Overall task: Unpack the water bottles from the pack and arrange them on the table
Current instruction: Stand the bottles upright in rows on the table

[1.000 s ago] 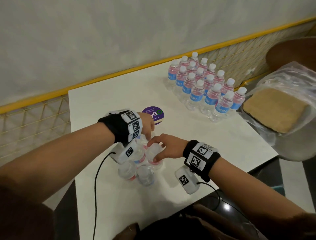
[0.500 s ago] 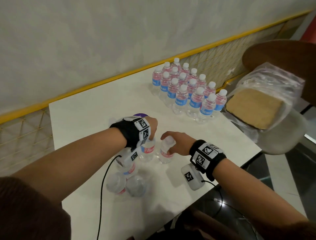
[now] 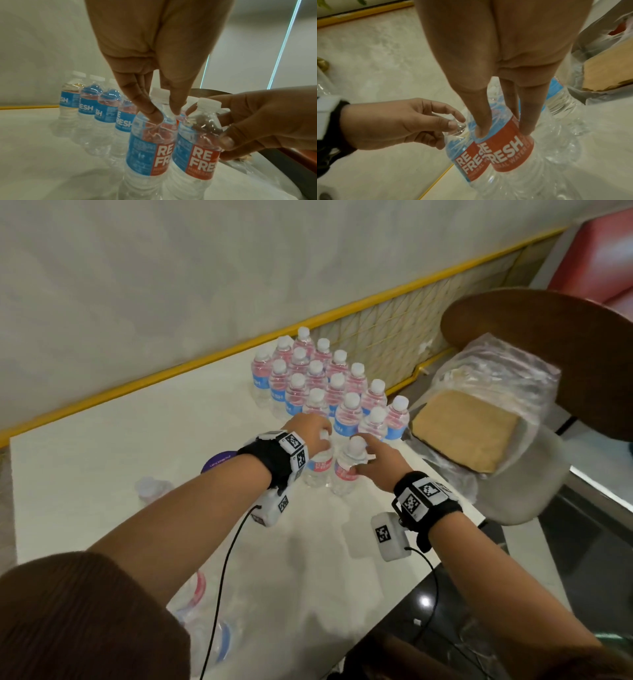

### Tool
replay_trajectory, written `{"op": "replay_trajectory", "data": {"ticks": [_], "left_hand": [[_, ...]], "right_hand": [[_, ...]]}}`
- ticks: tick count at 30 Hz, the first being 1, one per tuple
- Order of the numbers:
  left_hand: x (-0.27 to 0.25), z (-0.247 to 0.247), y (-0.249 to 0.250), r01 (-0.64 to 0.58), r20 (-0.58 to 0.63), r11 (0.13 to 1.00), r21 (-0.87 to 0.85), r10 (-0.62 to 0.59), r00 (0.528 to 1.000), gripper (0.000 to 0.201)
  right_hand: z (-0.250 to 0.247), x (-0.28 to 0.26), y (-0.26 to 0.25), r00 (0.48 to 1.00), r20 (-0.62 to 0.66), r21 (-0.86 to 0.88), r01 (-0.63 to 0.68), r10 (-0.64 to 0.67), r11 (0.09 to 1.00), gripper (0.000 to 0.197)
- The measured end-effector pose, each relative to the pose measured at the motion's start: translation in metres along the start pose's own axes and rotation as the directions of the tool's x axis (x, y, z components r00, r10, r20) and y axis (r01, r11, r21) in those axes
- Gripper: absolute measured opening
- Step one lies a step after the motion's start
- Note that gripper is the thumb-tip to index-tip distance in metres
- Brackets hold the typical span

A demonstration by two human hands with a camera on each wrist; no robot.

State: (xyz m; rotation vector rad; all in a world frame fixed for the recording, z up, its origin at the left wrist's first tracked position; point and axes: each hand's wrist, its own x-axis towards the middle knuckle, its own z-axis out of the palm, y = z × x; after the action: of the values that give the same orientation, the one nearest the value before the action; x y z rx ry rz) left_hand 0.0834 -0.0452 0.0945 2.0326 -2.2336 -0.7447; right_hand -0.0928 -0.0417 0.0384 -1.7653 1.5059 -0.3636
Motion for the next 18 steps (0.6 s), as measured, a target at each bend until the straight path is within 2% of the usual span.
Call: {"op": "replay_trajectory", "data": {"ticks": [2, 6, 10, 14, 18], "left_hand": [[0.008, 0.001, 0.000, -0.020, 0.011, 1.000, -0.016, 0.020, 1.000, 0.041], [0.022, 0.008, -0.004, 0.006, 0.133, 0.999, -0.039, 0.000, 0.991, 0.057], [0.027, 0.019, -0.010, 0.055, 0.023, 0.976, -0.210, -0.052, 0.998, 0.046], [0.027, 0.035, -0.018, 0.112, -0.075, 0.962, -0.249, -0.135, 0.988, 0.066], [0.023, 0.038, -0.026, 0.080, 0.060, 0.959, -0.272, -0.066, 0.996, 0.079]], "right_hand": [[-0.003, 0.005, 0.004, 1.000, -0.003, 0.023, 0.009, -0.009, 1.000, 0.063], [-0.002, 0.006, 0.008, 0.998, -0.049, 0.089, 0.029, -0.025, 0.996, 0.056], [0.005, 0.004, 0.010, 0.993, -0.108, 0.156, 0.053, -0.036, 0.986, 0.055], [0.011, 0.007, 0.007, 0.981, -0.194, 0.115, 0.024, -0.002, 0.993, 0.064], [0.006, 0.010, 0.003, 0.988, -0.153, 0.080, 0.046, -0.033, 0.996, 0.063]]}}
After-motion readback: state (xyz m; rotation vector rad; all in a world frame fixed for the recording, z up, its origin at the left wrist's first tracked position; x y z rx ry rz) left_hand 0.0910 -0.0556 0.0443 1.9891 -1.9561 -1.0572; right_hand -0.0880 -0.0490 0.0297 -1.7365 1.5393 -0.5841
